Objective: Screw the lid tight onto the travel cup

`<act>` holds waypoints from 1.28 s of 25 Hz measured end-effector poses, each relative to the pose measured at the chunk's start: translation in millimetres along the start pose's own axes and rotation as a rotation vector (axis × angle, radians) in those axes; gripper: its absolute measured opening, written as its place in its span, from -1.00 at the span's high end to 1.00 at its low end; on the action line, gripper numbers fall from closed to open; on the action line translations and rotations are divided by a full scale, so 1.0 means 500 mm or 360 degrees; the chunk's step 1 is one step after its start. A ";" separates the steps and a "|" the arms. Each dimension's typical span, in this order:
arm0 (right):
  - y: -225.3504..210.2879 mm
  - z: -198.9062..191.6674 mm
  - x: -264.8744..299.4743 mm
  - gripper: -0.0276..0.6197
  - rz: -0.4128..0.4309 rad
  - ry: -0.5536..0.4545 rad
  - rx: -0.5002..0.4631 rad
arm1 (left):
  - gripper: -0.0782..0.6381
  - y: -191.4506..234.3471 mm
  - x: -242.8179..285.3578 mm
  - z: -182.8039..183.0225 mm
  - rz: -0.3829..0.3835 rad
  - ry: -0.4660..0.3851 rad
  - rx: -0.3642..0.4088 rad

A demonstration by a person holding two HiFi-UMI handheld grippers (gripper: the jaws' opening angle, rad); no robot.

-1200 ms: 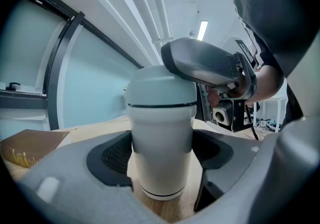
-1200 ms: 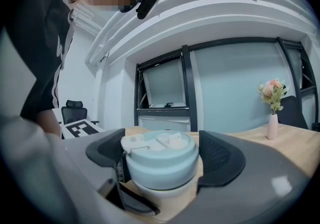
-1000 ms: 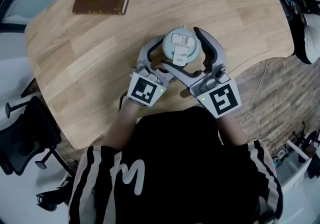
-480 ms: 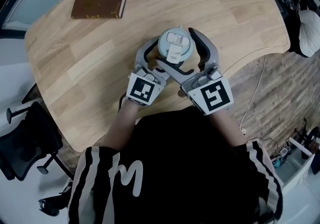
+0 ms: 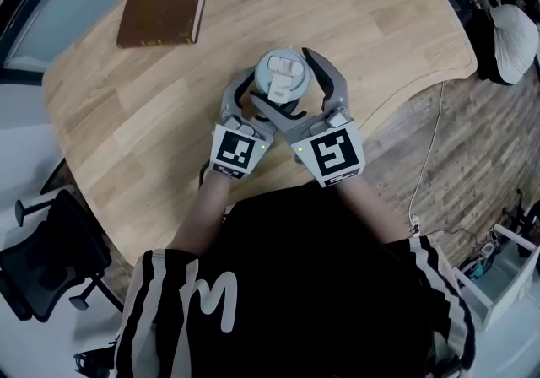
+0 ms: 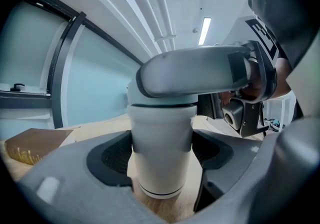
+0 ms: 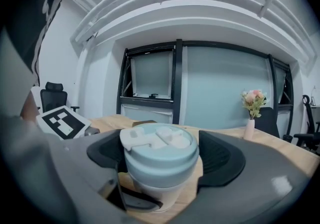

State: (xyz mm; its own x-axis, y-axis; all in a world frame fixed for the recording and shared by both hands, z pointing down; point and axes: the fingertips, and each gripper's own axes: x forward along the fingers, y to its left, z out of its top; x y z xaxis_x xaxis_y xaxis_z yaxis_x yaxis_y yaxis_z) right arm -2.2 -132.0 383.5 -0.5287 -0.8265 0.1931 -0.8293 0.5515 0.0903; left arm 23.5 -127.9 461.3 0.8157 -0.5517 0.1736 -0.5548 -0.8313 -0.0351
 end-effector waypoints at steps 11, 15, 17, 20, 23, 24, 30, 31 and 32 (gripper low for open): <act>0.021 0.037 -0.018 -0.53 0.0560 -0.0173 0.0055 | -0.28 0.000 -0.003 -0.002 -0.0029 0.0030 -0.0021; 0.017 0.042 -0.035 -0.56 0.0824 -0.0193 -0.0121 | -0.28 -0.002 -0.003 -0.002 -0.0039 0.0034 -0.0010; 0.020 0.033 -0.036 -0.59 0.0949 -0.0130 -0.0238 | -0.28 -0.002 -0.001 -0.001 -0.0047 0.0042 -0.0001; 0.021 0.029 -0.029 -0.60 0.1129 -0.0092 -0.0262 | -0.28 -0.002 0.001 0.001 -0.0055 0.0048 0.0004; 0.024 0.030 -0.023 -0.61 0.1258 -0.0103 -0.0269 | -0.28 -0.003 0.002 0.002 -0.0056 0.0052 0.0011; 0.027 0.027 -0.022 -0.61 0.1298 -0.0095 -0.0263 | -0.28 -0.003 0.002 0.002 -0.0056 0.0054 0.0014; 0.038 0.008 -0.019 -0.60 0.1467 -0.0054 -0.0253 | -0.28 -0.004 0.001 -0.002 -0.0046 0.0079 0.0014; 0.037 0.009 -0.019 -0.61 0.1482 -0.0059 -0.0248 | -0.28 -0.004 0.002 -0.002 -0.0042 0.0083 0.0013; 0.037 0.010 -0.019 -0.60 0.1494 -0.0066 -0.0244 | -0.28 -0.003 0.002 -0.002 -0.0036 0.0087 0.0012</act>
State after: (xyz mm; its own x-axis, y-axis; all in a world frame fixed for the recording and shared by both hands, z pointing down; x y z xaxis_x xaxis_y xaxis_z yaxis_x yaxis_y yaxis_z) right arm -13.4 -114.6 378.4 -0.9753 -0.0400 0.2174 -0.0312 0.9986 0.0437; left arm 24.8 -127.0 462.5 0.8176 -0.5286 0.2283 -0.5350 -0.8440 -0.0379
